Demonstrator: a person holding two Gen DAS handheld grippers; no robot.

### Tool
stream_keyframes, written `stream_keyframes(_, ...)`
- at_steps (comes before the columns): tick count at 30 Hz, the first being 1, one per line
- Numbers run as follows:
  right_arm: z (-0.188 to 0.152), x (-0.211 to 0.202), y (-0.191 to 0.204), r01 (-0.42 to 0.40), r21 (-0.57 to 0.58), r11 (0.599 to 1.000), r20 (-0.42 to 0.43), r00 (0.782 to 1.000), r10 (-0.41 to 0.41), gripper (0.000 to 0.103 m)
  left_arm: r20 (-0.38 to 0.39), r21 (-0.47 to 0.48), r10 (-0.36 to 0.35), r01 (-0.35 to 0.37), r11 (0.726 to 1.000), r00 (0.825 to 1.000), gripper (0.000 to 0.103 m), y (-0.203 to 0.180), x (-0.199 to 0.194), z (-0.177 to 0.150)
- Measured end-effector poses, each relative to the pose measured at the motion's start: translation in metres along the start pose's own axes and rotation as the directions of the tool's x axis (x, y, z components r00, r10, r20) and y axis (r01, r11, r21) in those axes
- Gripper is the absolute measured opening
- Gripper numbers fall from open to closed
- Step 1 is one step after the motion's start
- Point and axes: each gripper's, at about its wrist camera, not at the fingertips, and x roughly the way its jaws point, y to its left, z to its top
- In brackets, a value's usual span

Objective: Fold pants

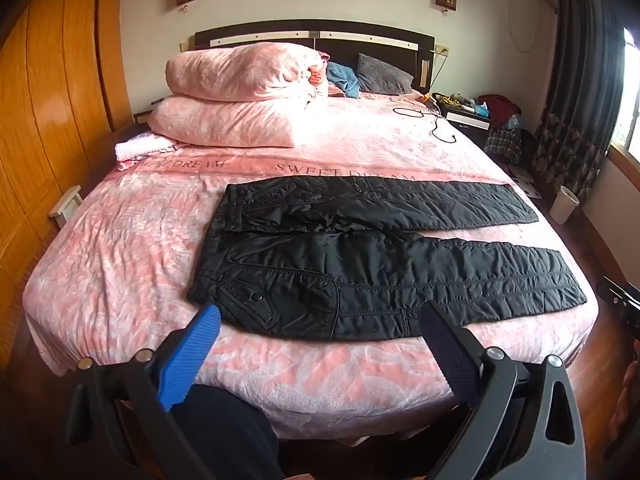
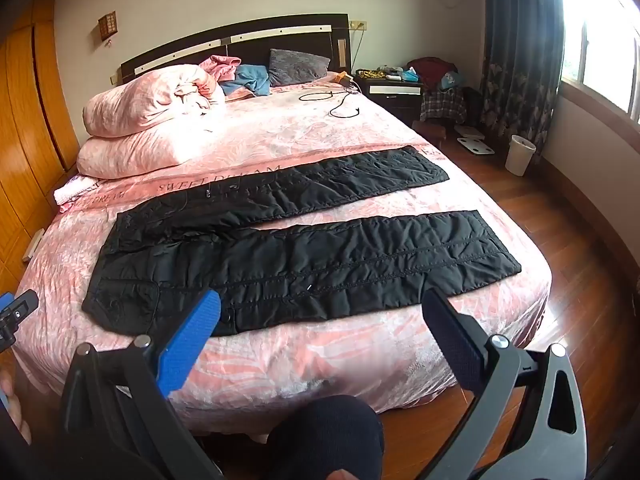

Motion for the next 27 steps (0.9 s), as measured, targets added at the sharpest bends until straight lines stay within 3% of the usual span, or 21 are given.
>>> stream_keyframes(27, 0.0037, -0.0041, -0.0012, 0.007, -0.003, 1.000, -0.001, 1.000, -0.007, 0.101, 0.001, -0.001, -0.002, 0.002, 1.000, 1.000, 0.099, -0.0002, 0.0002, -0.0001)
